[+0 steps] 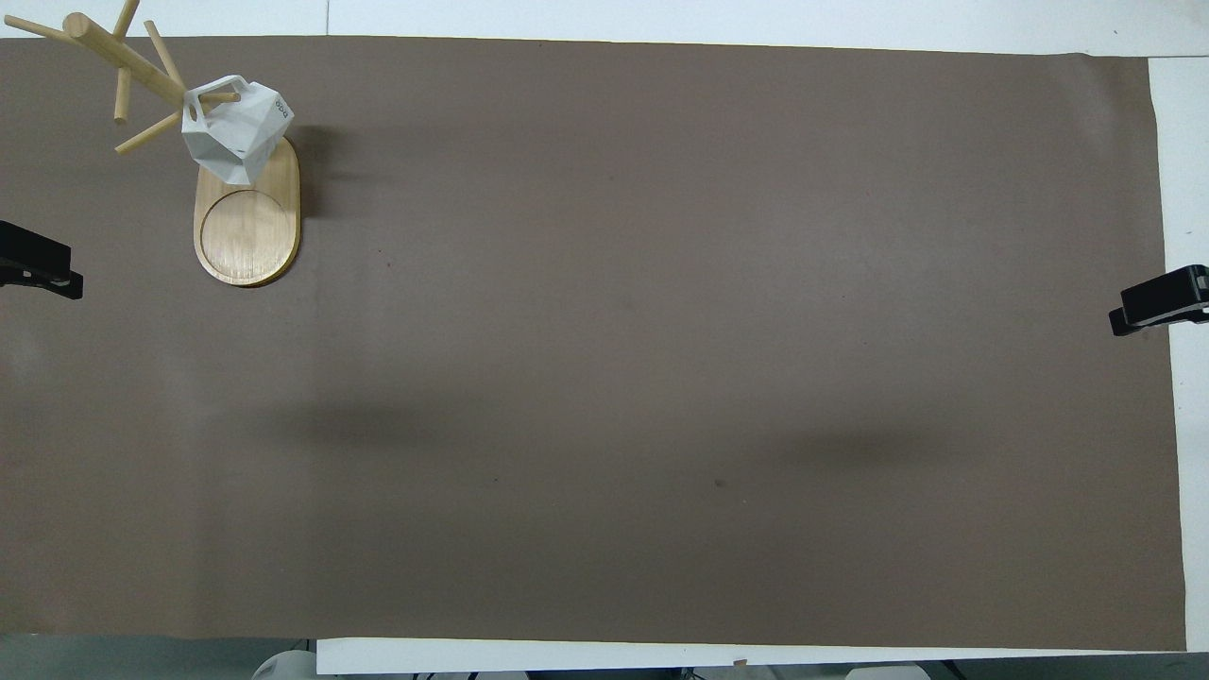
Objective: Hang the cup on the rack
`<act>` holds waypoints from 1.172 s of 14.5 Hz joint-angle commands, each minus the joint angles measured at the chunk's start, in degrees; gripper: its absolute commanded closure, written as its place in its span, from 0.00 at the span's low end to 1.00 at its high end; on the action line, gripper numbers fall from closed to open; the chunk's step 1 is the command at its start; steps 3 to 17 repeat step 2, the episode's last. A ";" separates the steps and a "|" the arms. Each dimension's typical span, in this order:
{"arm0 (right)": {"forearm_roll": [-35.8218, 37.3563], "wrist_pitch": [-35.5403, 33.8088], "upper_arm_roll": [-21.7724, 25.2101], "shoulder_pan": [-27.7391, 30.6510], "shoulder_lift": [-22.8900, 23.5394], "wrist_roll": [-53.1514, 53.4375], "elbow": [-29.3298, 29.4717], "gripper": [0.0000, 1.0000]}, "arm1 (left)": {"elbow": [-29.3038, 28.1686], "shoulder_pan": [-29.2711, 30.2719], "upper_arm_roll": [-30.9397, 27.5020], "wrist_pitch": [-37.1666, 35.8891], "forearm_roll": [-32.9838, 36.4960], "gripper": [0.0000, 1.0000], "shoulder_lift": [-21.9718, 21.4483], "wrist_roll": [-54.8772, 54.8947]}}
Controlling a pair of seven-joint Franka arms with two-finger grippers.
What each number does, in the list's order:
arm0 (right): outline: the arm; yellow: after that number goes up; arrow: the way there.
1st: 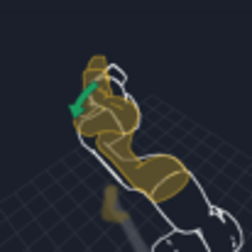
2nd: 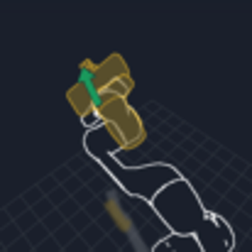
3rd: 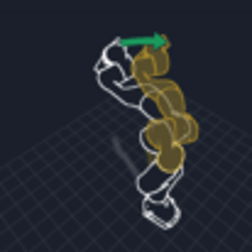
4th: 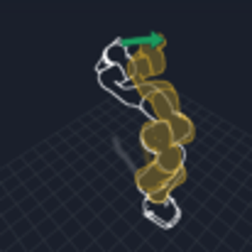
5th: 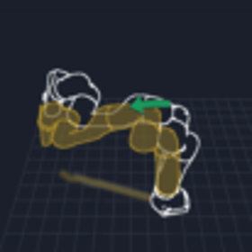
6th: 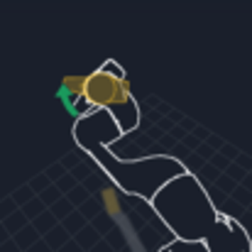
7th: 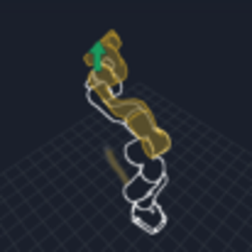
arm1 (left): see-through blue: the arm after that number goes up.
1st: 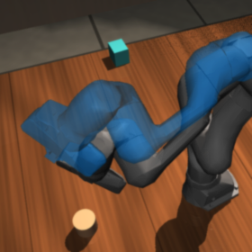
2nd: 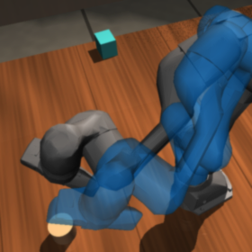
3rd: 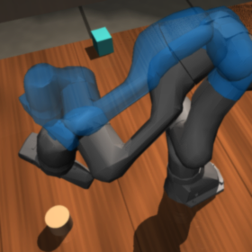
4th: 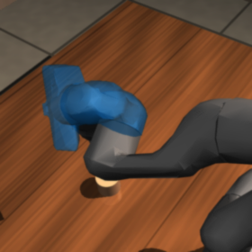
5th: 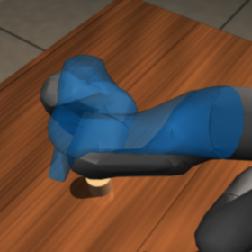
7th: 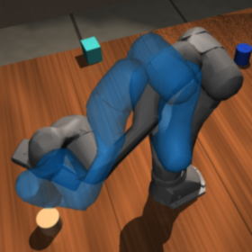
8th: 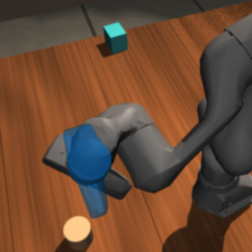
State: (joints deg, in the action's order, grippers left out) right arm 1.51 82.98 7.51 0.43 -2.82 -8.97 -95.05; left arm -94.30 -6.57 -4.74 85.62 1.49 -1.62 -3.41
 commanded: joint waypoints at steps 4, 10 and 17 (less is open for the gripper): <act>0.60 0.08 -0.39 0.36 -0.69 0.70 -0.93 0.01 | 1.58 0.06 -0.18 -1.34 0.97 0.00 0.74 1.65; 0.60 0.08 -0.39 0.36 -0.69 0.70 -0.93 0.01 | 1.58 0.06 -0.18 -1.34 0.97 0.00 0.74 1.65; 0.60 0.08 -0.39 0.36 -0.69 0.70 -0.93 0.01 | 1.58 0.06 -0.18 -1.34 0.97 0.00 0.74 1.65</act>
